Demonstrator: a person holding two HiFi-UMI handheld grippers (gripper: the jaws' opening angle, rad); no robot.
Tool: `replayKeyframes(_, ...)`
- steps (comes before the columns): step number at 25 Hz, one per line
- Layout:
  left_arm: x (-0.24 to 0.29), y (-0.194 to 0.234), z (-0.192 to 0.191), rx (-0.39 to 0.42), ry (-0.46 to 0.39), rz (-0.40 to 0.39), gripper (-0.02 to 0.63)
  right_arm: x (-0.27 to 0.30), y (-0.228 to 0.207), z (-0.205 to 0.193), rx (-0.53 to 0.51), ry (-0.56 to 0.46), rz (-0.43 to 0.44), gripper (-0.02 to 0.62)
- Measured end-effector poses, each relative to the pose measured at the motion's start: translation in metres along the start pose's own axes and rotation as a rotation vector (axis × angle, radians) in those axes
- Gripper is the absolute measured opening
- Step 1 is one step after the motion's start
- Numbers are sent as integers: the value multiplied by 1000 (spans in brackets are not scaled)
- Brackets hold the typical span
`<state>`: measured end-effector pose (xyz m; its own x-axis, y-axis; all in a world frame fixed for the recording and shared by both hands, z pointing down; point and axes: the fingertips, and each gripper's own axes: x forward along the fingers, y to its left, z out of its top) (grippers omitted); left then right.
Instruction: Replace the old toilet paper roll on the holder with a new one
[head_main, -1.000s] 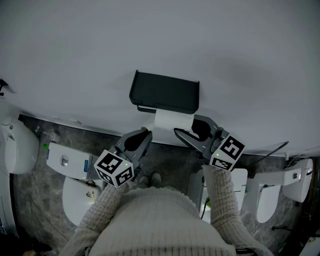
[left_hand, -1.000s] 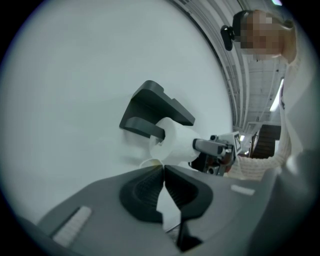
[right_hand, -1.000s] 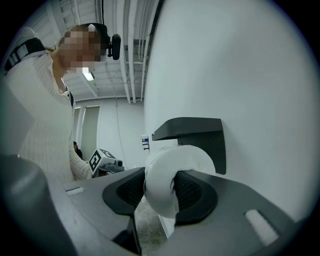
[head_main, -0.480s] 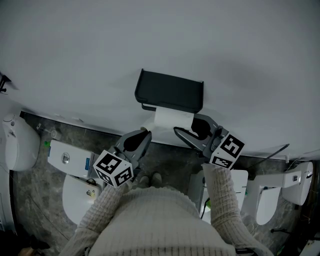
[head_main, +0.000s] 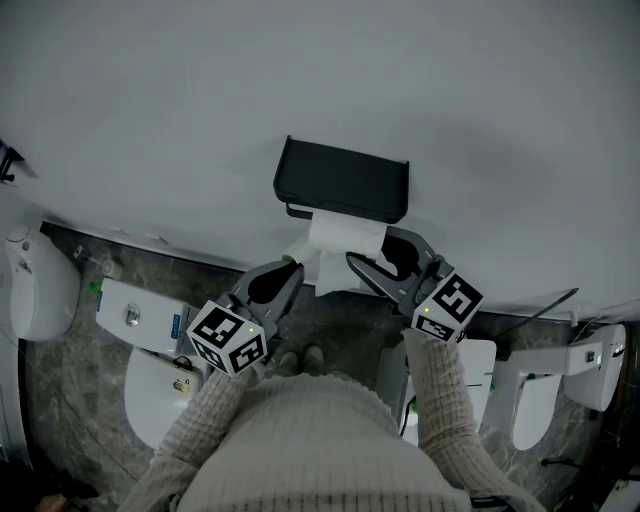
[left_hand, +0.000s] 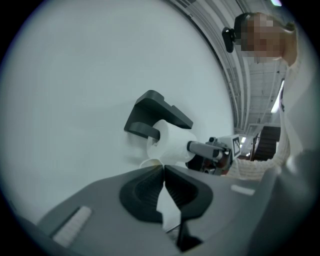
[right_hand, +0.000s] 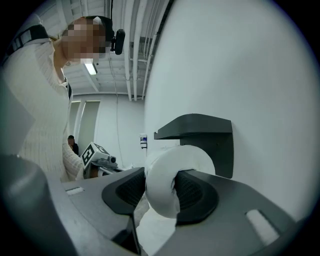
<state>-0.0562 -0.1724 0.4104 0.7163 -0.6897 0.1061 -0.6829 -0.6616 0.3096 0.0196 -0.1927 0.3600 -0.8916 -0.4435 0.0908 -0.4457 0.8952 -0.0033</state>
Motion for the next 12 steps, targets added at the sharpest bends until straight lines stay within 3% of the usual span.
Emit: replayKeyframes(12, 1, -2, 3, 6, 2, -17, 12, -8, -4, 1, -5, 81, -96, 218)
